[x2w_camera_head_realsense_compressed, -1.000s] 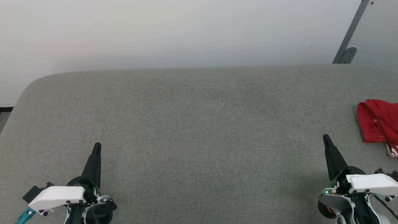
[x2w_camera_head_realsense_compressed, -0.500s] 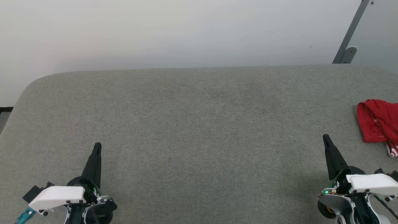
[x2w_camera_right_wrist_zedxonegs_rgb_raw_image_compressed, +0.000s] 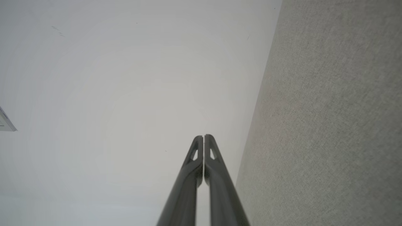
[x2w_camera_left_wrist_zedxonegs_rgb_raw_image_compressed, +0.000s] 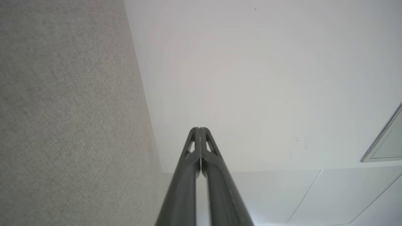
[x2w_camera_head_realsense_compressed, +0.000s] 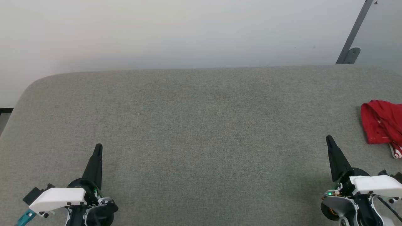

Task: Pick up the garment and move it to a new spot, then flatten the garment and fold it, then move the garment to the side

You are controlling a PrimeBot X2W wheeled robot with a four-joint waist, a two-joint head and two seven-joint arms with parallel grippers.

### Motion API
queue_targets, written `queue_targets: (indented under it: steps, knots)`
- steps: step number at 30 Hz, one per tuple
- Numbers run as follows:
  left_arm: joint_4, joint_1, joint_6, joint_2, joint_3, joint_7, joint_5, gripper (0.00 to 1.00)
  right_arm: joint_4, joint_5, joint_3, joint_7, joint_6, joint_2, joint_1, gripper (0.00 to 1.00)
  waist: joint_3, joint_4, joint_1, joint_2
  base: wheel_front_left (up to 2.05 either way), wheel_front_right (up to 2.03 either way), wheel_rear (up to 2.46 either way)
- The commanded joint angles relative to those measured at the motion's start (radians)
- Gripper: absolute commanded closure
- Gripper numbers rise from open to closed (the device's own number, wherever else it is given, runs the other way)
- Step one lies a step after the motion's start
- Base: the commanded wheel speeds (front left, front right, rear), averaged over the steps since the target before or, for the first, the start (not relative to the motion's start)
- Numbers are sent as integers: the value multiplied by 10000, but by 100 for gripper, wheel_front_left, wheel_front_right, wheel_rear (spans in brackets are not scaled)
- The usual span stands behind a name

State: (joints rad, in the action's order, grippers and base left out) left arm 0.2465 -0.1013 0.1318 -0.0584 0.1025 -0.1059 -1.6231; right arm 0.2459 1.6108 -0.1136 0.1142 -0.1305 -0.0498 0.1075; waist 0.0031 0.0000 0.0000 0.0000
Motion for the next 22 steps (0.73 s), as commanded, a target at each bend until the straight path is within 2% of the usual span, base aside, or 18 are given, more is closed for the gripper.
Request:
queue_targets:
  steps: [1, 22]
  knots:
    - [-4, -150, -22, 23, 47, -38, 47, 100, 5, 41, -1, 15, -4, 16, 41, 100, 0, 0, 0, 0, 0, 0, 0]
    - [-2, -147, -22, 42, 70, -65, 72, 100, 5, 41, 2, 15, -4, 16, 41, 100, 0, 0, 0, 0, 0, 0, 0]
